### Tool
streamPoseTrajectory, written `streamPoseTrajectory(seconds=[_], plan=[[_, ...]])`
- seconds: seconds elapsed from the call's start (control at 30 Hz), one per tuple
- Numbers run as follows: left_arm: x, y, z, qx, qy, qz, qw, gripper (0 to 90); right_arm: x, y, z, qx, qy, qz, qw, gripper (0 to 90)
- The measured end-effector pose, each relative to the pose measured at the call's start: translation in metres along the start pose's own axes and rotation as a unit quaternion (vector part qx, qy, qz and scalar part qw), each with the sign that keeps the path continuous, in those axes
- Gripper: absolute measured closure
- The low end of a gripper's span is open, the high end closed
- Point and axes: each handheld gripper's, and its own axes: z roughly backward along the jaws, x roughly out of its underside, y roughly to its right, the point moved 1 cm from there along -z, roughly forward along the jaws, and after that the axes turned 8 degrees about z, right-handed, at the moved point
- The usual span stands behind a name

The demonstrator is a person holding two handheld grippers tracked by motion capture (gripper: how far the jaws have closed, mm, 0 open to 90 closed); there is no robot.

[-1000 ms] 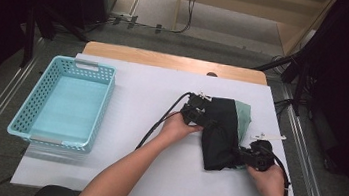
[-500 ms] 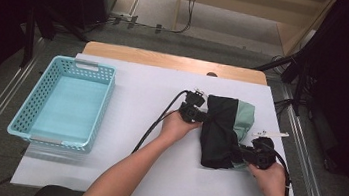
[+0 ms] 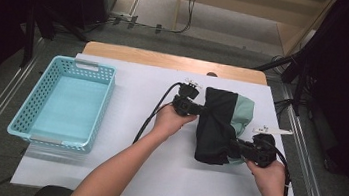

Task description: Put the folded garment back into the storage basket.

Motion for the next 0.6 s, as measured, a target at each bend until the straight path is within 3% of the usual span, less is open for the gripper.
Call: streamPoseTrajectory(seconds=[0.1,0.33,0.5,0.6], plan=[[-0.001,-0.002,0.005,0.009,-0.003,0.010,0.9999,79.3,-0.003,-0.005,0.000,-0.002,0.003,0.004,1.0000,76.5],[0.003,-0.005,0.019,0.000,-0.002,-0.005,1.0000,79.3,-0.009,-0.016,-0.005,-0.015,0.002,0.009,0.9998,76.5],[0.008,-0.008,0.029,0.000,0.002,-0.004,1.0000,79.3,-0.014,-0.026,-0.009,-0.028,-0.006,0.007,0.9996,76.6],[0.010,-0.009,0.035,-0.007,0.002,-0.010,0.9999,79.3,-0.017,-0.034,-0.011,-0.032,-0.007,0.017,0.9993,76.6]])
